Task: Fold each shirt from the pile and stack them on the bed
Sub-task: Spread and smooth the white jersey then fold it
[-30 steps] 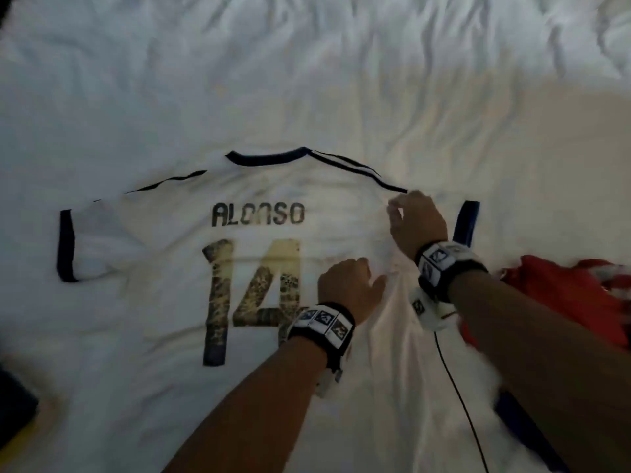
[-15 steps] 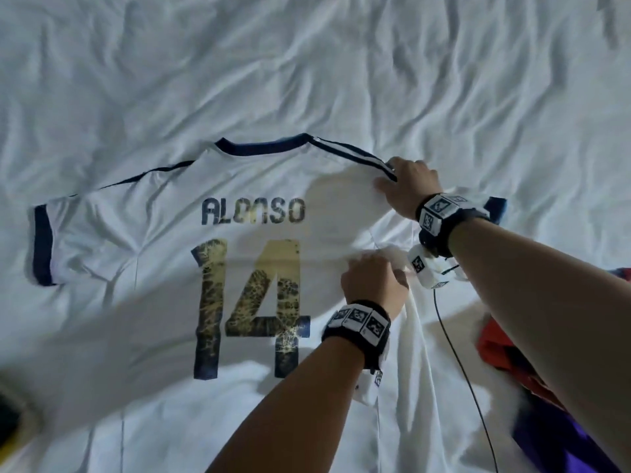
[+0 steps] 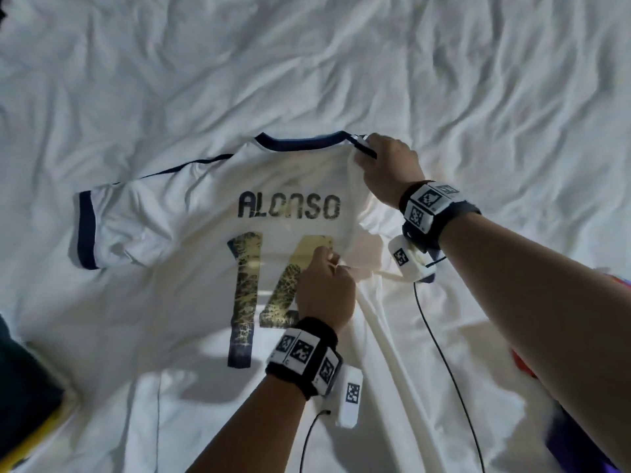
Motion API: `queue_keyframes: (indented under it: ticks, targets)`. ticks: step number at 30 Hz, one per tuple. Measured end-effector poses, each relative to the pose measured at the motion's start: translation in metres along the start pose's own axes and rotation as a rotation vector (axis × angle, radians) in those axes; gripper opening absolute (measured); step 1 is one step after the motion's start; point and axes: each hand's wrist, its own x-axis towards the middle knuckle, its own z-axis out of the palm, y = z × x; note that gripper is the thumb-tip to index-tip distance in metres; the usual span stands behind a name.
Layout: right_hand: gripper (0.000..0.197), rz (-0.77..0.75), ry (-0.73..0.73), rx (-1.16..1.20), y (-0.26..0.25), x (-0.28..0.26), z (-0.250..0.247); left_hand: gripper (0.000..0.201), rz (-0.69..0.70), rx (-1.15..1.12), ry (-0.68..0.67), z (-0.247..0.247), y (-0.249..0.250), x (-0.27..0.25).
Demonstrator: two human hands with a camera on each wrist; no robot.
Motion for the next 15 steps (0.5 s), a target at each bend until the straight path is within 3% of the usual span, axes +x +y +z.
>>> queue_keyframes:
  ticks: [5, 9, 12, 15]
  targets:
    - [0.014, 0.048, -0.092, 0.051, -0.018, 0.001, 0.023, 0.018, -0.137, -0.104, 0.022, -0.012, -0.027, 0.016]
    - [0.046, 0.053, 0.023, 0.142, -0.014, -0.03, 0.03, 0.021, -0.126, -0.164, -0.025, -0.013, -0.042, 0.023]
    - [0.034, 0.059, 0.103, 0.174, -0.002, -0.087, 0.032, 0.017, -0.105, -0.181, -0.013, -0.018, -0.044, 0.019]
    - [0.014, 0.145, -0.004, 0.15, 0.018, -0.162, 0.042, 0.028, -0.11, -0.21, 0.011, -0.022, -0.051, 0.005]
